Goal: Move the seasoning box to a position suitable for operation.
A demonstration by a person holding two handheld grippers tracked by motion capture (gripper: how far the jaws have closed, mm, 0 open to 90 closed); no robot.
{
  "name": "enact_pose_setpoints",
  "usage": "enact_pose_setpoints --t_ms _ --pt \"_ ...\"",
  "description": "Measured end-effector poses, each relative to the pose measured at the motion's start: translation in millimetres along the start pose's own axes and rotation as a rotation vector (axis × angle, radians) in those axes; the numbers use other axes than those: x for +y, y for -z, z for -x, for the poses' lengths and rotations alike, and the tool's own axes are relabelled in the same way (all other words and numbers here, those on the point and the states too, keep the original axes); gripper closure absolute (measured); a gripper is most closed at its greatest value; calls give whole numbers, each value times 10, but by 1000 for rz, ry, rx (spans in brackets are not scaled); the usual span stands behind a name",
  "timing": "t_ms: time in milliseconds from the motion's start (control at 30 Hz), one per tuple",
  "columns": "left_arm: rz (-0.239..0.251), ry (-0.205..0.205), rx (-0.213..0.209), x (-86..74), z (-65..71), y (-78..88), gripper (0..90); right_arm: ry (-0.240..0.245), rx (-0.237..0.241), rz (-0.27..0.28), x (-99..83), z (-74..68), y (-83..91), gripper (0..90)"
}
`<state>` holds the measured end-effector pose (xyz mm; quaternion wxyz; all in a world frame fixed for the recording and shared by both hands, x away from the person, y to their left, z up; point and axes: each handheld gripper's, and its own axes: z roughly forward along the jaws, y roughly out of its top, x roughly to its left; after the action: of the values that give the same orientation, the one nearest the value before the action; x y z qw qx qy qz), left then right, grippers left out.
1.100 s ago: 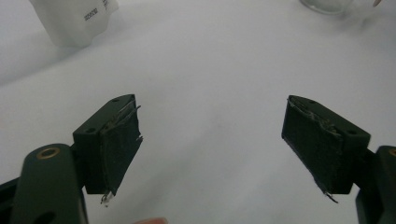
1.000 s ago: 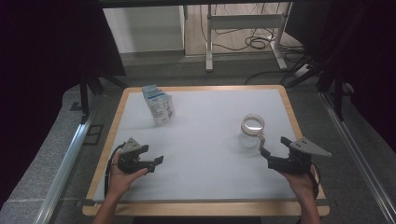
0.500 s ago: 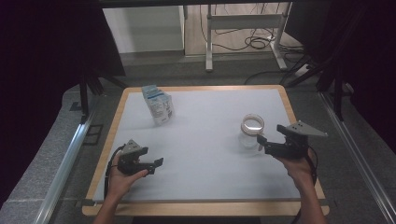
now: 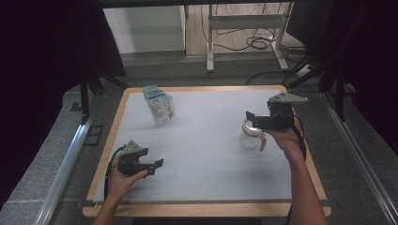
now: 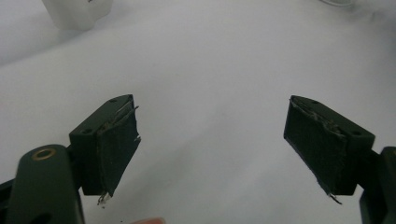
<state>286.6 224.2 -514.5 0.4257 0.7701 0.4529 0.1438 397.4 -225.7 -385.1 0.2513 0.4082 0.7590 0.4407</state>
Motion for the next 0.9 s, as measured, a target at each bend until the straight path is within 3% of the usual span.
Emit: enact_pose_setpoints --t_ms 33,267,667,767,900 --pt "-1 1 -1 -3 -7 2 180 -5 -1 -42 -41 18 -117 84" --pt "-12 6 3 -28 -37 -32 180 -25 -1 -146 -278 54 -402 60" --pt "-21 8 11 -43 -25 -56 179 -38 -7 -206 -537 103 -616 59" --pt "-27 6 12 -50 -22 -74 179 -34 -4 -246 -634 121 -701 84" --pt "-34 4 15 -59 -30 -84 178 -48 16 -230 -666 139 -723 96"
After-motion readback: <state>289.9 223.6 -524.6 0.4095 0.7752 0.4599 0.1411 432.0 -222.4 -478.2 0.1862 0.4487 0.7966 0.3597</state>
